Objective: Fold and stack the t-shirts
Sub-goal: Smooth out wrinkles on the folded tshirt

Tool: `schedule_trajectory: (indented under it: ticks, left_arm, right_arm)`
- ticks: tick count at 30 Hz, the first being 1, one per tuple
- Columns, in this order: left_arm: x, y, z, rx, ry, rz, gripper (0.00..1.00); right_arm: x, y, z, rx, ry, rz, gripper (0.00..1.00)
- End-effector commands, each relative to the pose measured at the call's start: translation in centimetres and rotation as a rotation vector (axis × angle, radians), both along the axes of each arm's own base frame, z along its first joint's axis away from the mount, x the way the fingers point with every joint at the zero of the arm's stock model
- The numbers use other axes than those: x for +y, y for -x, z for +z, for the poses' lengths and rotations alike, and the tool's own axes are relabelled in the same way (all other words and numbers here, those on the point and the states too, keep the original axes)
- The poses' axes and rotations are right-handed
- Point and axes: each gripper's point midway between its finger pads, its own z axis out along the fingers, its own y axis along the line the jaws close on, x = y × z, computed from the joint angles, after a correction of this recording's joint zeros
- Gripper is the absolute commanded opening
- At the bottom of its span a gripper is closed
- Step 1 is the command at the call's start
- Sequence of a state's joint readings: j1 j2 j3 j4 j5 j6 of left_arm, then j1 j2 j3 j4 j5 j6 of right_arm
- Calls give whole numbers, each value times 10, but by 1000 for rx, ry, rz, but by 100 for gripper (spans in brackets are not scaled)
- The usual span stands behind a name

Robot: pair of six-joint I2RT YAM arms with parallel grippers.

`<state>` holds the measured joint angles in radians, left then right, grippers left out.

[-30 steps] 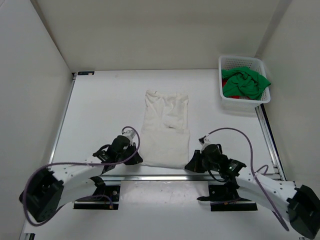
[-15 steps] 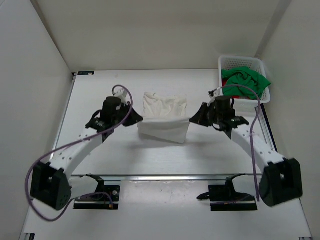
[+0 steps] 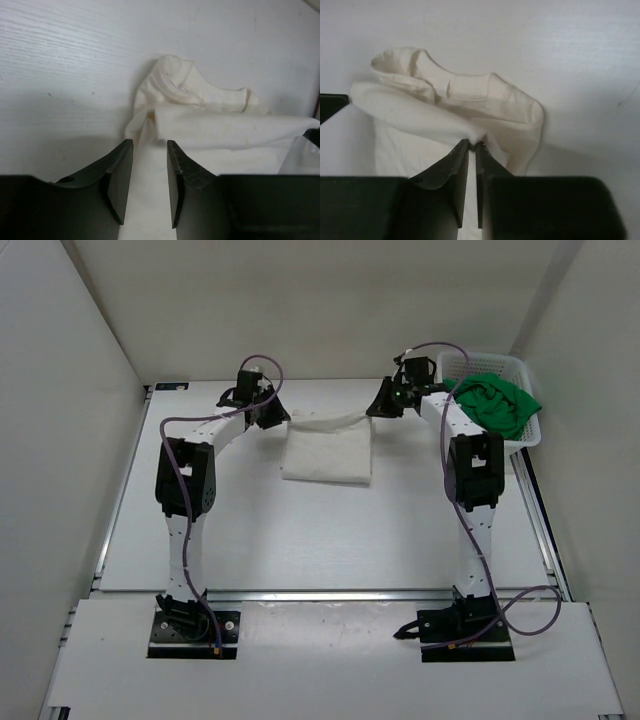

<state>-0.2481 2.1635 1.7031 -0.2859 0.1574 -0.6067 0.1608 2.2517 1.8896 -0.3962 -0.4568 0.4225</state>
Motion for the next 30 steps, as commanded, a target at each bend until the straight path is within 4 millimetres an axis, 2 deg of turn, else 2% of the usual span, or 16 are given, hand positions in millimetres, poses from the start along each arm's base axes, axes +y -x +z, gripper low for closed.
schedule_trajectory:
  ticks: [1, 3, 4, 6, 7, 10, 11, 12, 15, 20, 22, 23, 24, 25, 27, 30]
  left_arm:
    - [17, -25, 18, -6, 3, 40, 48]
    - [28, -32, 29, -40, 18, 70, 57]
    - [26, -26, 24, -29, 25, 70, 58]
    - [27, -26, 56, -128, 60, 84, 58]
    - [24, -18, 50, -121, 60, 73, 57]
    - [-2, 3, 54, -147, 65, 15, 53]
    - [-16, 19, 42, -126, 69, -14, 53]
    - [-29, 23, 49, -156, 86, -39, 53]
    - [-57, 49, 11, -93, 69, -99, 52]
    - [-63, 88, -45, 25, 47, -138, 46]
    - [-56, 118, -70, 76, 56, -122, 43]
    - [-57, 120, -60, 45, 85, -128, 44]
    - [-48, 138, -76, 85, 85, -108, 44]
    - [-52, 143, -66, 58, 119, -117, 43]
    - [-41, 176, -81, 101, 135, -101, 43]
    - [-34, 214, -75, 100, 219, -102, 43]
  right_arm:
    - [-22, -20, 3, 12, 74, -31, 12]
    - [-19, -30, 19, -32, 79, -22, 31]
    - [-17, -31, 28, -46, 74, -25, 34]
    - [-14, -28, 40, -68, 82, -16, 44]
    - [-14, -27, 50, -87, 90, -23, 46]
    - [2, 0, 42, -64, 138, 3, 40]
    - [8, 4, 56, -103, 123, 9, 26]
    - [17, 17, 36, -69, 115, 27, 14]
    - [29, 51, 14, -48, 81, 42, 0]
    - [26, 99, -33, 43, 32, 37, 0]
    - [20, 114, -52, 79, 46, 23, 0]
    - [17, 127, -67, 116, 44, 21, 0]
    - [16, 141, -77, 147, 43, 20, 0]
    - [13, 143, -79, 135, 38, 9, 0]
    - [10, 167, -91, 167, 32, 16, 0]
    - [8, 187, -89, 153, 37, 40, 0]
